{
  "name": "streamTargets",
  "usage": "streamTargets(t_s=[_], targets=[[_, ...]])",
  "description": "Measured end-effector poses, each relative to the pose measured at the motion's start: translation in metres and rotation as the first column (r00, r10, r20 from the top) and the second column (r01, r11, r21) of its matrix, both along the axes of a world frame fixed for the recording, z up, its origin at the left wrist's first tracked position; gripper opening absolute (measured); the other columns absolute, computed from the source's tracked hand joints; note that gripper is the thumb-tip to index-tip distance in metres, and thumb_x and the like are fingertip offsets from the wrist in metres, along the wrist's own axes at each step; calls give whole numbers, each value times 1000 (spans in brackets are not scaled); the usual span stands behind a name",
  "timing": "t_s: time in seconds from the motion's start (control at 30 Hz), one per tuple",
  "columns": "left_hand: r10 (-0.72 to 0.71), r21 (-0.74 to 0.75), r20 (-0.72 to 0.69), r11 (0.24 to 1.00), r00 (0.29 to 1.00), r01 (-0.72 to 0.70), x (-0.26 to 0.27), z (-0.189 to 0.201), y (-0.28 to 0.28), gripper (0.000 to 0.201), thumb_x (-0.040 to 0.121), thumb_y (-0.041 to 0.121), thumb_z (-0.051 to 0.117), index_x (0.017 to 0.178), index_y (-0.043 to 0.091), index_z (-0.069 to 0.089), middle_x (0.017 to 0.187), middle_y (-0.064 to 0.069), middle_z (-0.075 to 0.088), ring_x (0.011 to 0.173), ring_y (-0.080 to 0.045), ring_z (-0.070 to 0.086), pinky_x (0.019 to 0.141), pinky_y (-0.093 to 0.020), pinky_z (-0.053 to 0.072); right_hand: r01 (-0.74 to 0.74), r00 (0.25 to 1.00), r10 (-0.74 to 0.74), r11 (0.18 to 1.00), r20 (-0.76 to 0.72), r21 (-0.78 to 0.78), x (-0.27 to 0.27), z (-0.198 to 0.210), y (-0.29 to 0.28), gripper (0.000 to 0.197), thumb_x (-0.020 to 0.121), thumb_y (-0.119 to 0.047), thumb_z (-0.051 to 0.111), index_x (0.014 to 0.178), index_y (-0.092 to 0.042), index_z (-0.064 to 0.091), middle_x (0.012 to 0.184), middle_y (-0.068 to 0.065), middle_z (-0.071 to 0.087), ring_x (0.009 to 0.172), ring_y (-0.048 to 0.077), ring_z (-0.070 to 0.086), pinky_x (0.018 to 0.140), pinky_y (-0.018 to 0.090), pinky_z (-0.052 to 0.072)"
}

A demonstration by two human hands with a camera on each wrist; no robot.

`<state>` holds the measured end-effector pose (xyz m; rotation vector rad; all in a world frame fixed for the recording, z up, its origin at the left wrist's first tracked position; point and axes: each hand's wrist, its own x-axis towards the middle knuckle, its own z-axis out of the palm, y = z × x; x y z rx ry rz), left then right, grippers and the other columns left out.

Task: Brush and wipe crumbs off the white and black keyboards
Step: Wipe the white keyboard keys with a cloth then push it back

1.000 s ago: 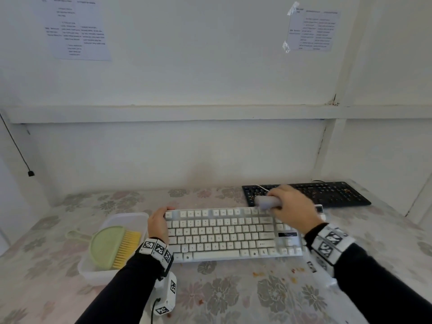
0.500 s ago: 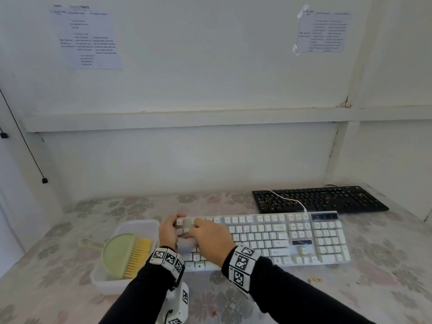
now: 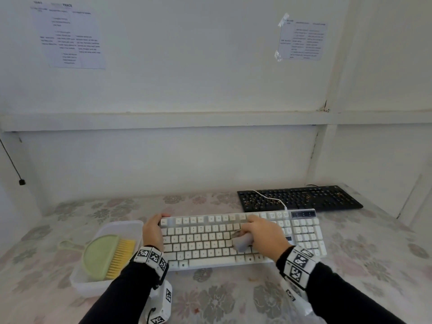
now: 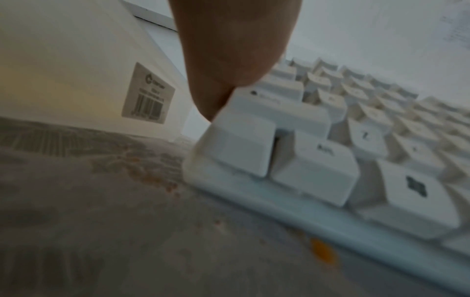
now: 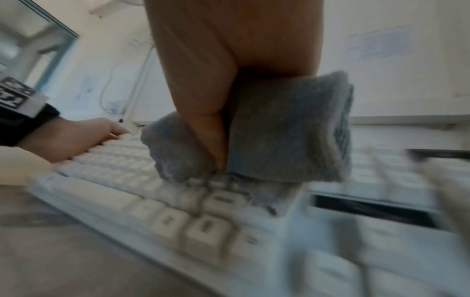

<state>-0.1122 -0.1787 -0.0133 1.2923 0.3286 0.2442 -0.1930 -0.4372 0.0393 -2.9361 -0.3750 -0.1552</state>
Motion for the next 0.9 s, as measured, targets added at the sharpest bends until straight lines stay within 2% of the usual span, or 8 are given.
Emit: streamTargets(t_s=[0.07,0.13,0.23,0.43,0.53,0.67,0.77,0.9], targets=[[2,15,1,1000,1000,-2,1,-2,0,26,90,13,45,69,12,61,68,-11,56,63,-28,52,63,-34,44,71,997,-71,997,-6,-7,-5,0,-26,14,87,-29,57,99,-27,63,92,-13,42,83,6,45,60,12,29],[1,20,-3,1000,1000,-1,2,-3,1,26,89,13,45,68,13,61,68,-11,56,65,-28,52,66,-36,44,135,991,-135,991,-2,-21,-8,0,-50,12,86,-26,57,96,-28,63,93,-12,45,84,7,48,60,12,32],[4,40,8,999,1000,-4,1,-2,0,27,90,12,44,68,12,60,68,-11,56,62,-27,51,64,-33,43,223,975,-223,974,5,-47,-10,1,-80,12,86,-21,57,89,-32,61,92,-13,47,83,6,48,56,10,27],[11,67,15,998,1000,-12,-1,-1,0,30,91,12,42,66,13,59,66,-10,55,61,-27,51,61,-32,43,379,925,-378,923,29,-68,-16,-1,-119,13,86,-18,56,83,-30,59,90,-11,48,81,8,48,55,13,27],[12,66,15,998,1000,-13,0,-2,0,32,90,12,43,63,14,60,63,-9,55,61,-28,51,65,-35,43,490,872,-488,871,40,-39,-23,1,-135,19,85,-14,55,79,-32,53,91,-9,50,80,9,49,61,19,34],[26,63,16,998,1000,-27,-2,0,-1,32,90,11,44,62,14,60,52,-3,56,57,-27,50,61,-33,43,597,801,-597,802,45,5,-28,6,-141,18,84,-12,54,88,-28,60,95,-5,54,83,13,50,76,29,44],[25,81,38,996,999,-28,-6,4,-3,32,91,11,42,65,12,60,57,-6,56,55,-24,49,57,-30,42,576,810,-582,813,75,88,-25,14,-126,17,82,-13,57,94,-24,60,92,-4,48,82,14,50,70,28,43],[22,108,53,994,998,-27,-9,8,-6,33,92,8,40,65,11,59,56,-4,56,55,-22,49,55,-28,41,372,914,-388,918,121,139,-15,26,-72,19,83,-21,60,102,-26,61,96,-9,49,84,8,52,65,18,44]])
